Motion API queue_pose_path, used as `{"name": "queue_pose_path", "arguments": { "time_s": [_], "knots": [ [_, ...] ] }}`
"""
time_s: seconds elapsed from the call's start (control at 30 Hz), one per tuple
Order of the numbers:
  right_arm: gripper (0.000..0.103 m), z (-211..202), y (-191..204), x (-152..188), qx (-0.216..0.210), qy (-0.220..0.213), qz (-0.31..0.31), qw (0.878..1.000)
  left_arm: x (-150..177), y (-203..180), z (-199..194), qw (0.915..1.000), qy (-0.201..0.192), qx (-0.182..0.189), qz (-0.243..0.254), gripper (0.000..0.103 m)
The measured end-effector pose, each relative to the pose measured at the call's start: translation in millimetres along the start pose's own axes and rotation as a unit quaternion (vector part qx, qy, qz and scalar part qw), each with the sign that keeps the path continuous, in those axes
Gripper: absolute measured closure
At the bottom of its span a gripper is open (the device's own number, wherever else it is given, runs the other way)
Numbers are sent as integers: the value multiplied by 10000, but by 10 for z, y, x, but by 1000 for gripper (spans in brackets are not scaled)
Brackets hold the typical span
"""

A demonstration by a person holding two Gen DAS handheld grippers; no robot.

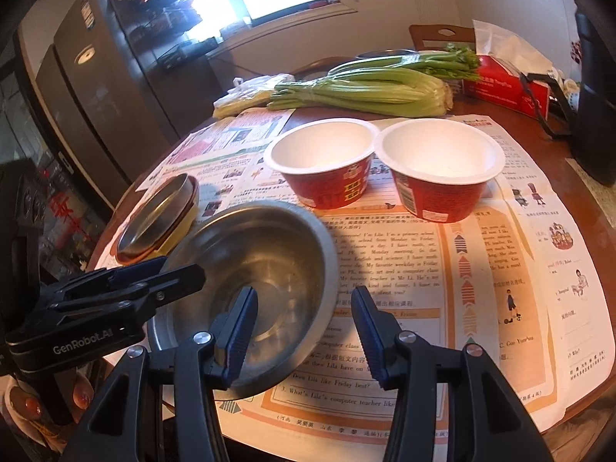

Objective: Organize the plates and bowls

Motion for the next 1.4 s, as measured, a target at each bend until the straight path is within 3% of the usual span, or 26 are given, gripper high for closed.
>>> {"name": "queue_pose_path", "arguments": {
  "time_s": [0.23,0.7,0.87,1.4],
  "knots": [
    [52,-41,-16,-56,-68,-46,135,9999,-45,11,-42,9999,-31,-104,53,43],
    [52,25,-7,-436,-304,-192,527,9980,-618,61,-57,9980,-324,-380,396,42],
    [52,154,-42,-580,-186,-246,603,9977,-828,90,141,9986,-155,-301,395,42],
    [52,537,-182,-918,-526,116,1173,9916,-1357,-3,782,9979,361,-182,496,42]
  ]
}}
Point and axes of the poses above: each gripper's, at about its wrist camera, not at the fingertips, and z roughly the way its jaws point, y to its left, x to its underside, the point moved 9 cm from there along z, roughly the way its jaws point, and after that the axes turned 10 degrees about z, right-handed, at the moved point
